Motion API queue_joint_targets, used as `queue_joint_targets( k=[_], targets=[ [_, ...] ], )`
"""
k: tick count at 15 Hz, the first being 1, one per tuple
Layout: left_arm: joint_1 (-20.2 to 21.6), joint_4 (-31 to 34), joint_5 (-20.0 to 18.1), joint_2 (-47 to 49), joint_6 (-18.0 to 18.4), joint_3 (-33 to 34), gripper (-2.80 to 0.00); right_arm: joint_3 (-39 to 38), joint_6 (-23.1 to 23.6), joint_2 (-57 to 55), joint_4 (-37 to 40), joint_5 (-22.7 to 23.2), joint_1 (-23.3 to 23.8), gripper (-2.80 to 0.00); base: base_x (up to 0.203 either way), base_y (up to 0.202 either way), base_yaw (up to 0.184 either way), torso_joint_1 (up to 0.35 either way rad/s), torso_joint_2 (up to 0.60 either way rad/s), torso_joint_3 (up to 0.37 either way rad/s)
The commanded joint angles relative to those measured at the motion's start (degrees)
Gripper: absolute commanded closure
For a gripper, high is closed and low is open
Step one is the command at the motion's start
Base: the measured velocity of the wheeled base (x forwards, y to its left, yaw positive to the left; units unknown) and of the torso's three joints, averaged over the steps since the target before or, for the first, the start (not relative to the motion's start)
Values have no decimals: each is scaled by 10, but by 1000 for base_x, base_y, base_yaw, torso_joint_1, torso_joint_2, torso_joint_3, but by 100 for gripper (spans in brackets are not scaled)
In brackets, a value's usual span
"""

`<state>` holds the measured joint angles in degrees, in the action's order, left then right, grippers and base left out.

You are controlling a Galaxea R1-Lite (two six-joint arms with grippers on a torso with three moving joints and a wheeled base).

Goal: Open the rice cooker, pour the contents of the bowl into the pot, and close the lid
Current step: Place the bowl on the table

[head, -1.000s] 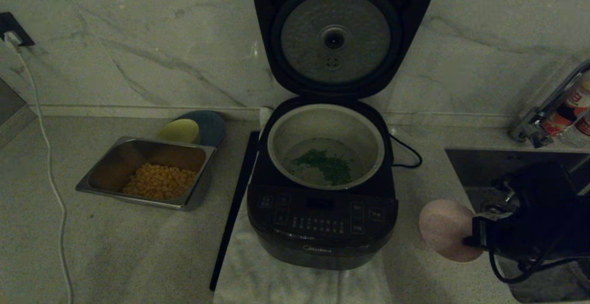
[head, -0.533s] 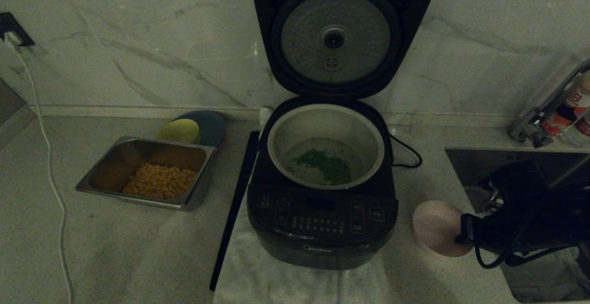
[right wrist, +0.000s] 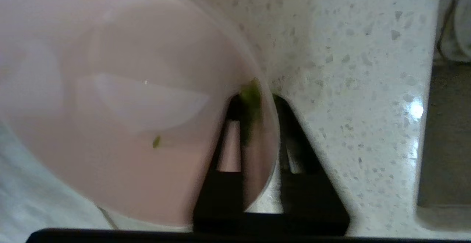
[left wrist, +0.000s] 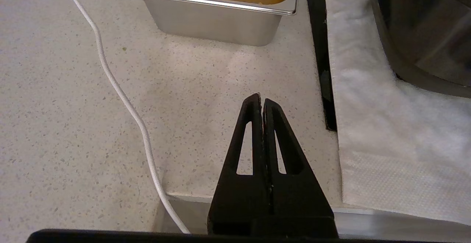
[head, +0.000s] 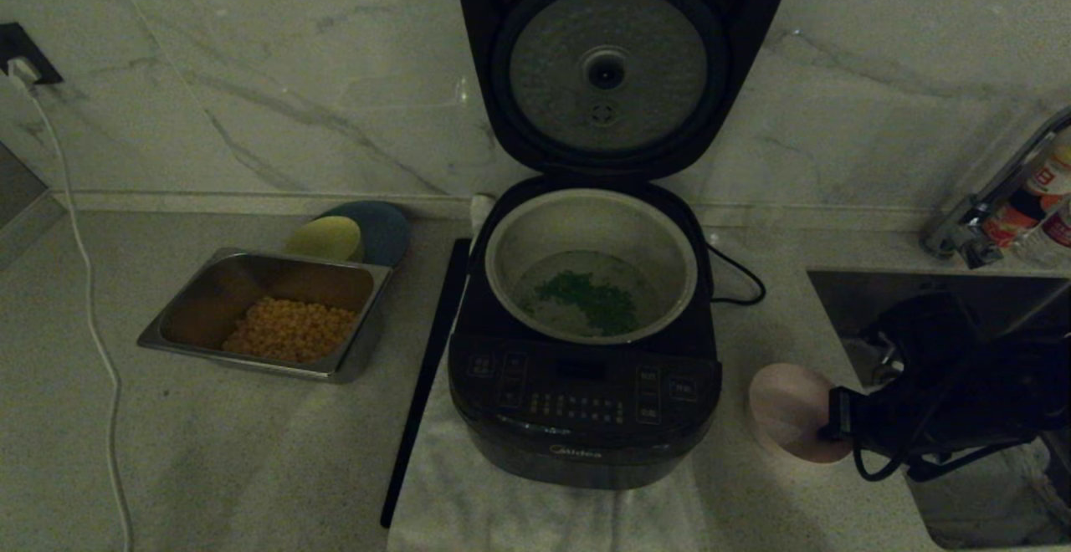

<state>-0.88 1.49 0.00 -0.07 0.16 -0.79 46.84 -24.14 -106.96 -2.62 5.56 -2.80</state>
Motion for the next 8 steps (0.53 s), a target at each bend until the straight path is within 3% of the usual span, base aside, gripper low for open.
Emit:
queue_joint_targets(
  k=[1, 8],
  targets=[
    [-1, 0, 0, 0, 0, 0, 0, 6, -15, -1, 0, 0, 0, -280, 0, 0, 0, 0, 0, 0],
    [0, 0, 0, 0, 0, 0, 0, 32, -47, 140, 58, 1, 1, -280, 0, 0, 0, 0, 0, 0]
  ],
)
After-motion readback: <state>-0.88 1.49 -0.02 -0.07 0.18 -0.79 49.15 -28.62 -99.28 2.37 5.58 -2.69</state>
